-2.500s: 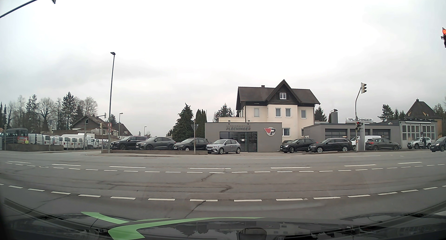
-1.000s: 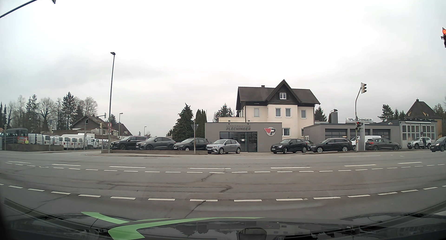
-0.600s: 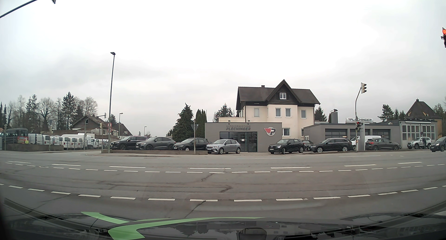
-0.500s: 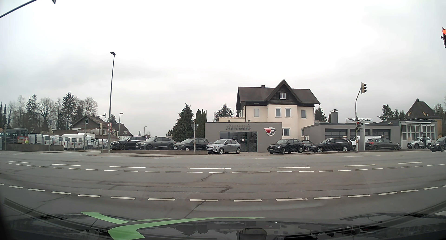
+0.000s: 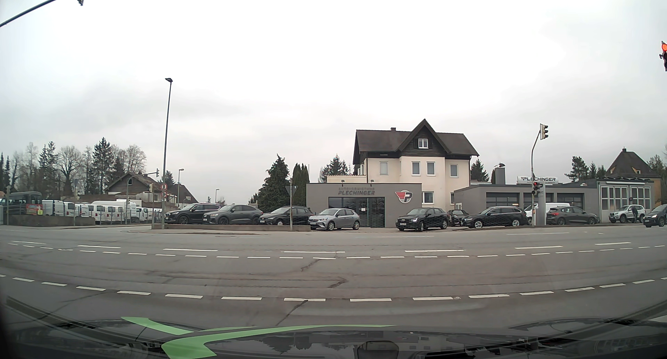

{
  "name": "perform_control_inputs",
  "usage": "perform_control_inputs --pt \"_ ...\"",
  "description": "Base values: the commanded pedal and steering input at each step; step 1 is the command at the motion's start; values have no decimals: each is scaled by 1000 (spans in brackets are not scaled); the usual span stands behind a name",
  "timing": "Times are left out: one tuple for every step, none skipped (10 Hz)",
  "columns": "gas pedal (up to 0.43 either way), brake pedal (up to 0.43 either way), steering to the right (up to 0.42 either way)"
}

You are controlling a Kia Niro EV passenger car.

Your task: Follow the waypoints while adhering to traffic rules and regulations

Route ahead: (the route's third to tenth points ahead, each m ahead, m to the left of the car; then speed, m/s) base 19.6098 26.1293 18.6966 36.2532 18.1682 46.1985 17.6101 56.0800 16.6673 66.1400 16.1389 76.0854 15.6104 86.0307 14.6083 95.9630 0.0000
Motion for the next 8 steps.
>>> perform_control_inputs --pt "0 341 -3" --pt "0 341 -3" --pt "0 341 -3" --pt "0 341 -3" --pt "0 341 -3" --pt "0 341 -3" --pt "0 341 -3" --pt "0 341 -3"
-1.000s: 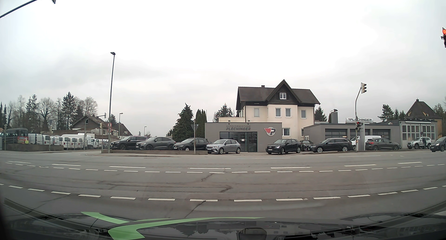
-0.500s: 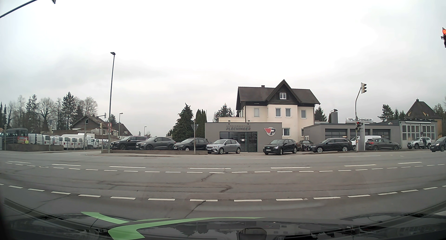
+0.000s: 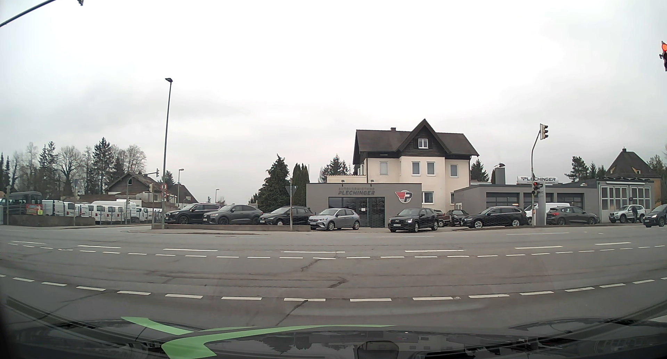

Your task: Follow the waypoints while adhering to traffic rules and regulations

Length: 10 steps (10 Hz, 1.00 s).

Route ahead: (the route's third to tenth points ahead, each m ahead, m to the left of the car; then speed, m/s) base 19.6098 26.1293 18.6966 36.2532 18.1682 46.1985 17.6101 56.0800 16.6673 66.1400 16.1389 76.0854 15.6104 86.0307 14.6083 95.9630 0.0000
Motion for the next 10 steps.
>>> perform_control_inputs --pt "0 341 -3" --pt "0 341 -3" --pt "0 341 -3" --pt "0 341 -3" --pt "0 341 -3" --pt "0 341 -3" --pt "0 341 -3" --pt "0 341 -3" --pt "0 341 -3" --pt "0 341 -3"
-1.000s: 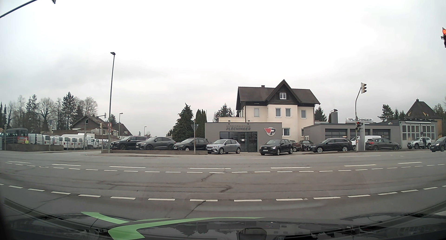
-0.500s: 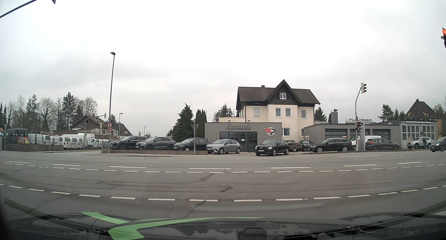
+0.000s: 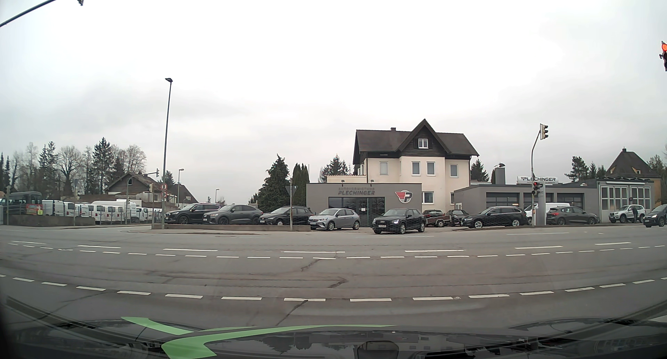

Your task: Follow the waypoints while adhering to traffic rules and regulations

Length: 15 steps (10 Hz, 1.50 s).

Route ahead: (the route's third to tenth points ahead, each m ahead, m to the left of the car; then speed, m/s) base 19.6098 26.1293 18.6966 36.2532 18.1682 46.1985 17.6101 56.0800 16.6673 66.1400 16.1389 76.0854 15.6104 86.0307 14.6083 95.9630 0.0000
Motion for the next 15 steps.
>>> perform_control_inputs --pt "0 341 -3" --pt "0 341 -3" --pt "0 341 -3" --pt "0 341 -3" --pt "0 341 -3" --pt "0 341 -3" --pt "0 341 -3" --pt "0 341 -3" --pt "0 341 -3" --pt "0 341 -3" --pt "0 341 -3" --pt "0 341 -3" --pt "0 341 -3" --pt "0 341 -3" --pt "0 341 -3"
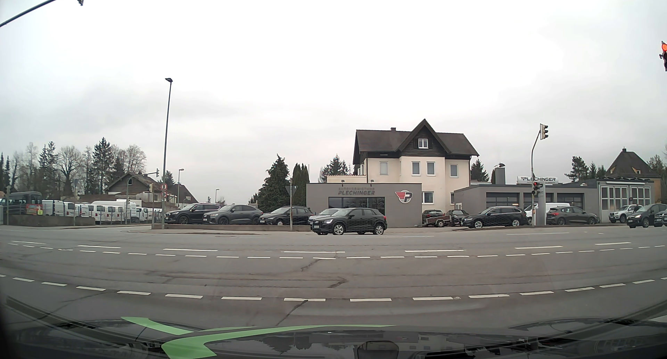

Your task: Follow the waypoints while adhering to traffic rules and regulations

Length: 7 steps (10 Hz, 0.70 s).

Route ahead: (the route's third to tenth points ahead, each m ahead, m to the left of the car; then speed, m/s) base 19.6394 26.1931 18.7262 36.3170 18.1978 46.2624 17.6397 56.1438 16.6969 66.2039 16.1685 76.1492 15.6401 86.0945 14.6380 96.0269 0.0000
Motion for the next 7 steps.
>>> perform_control_inputs --pt "0 341 -3" --pt "0 341 -3" --pt "0 341 -3" --pt "0 341 -3" --pt "0 341 -3" --pt "0 341 -3" --pt "0 341 -3"
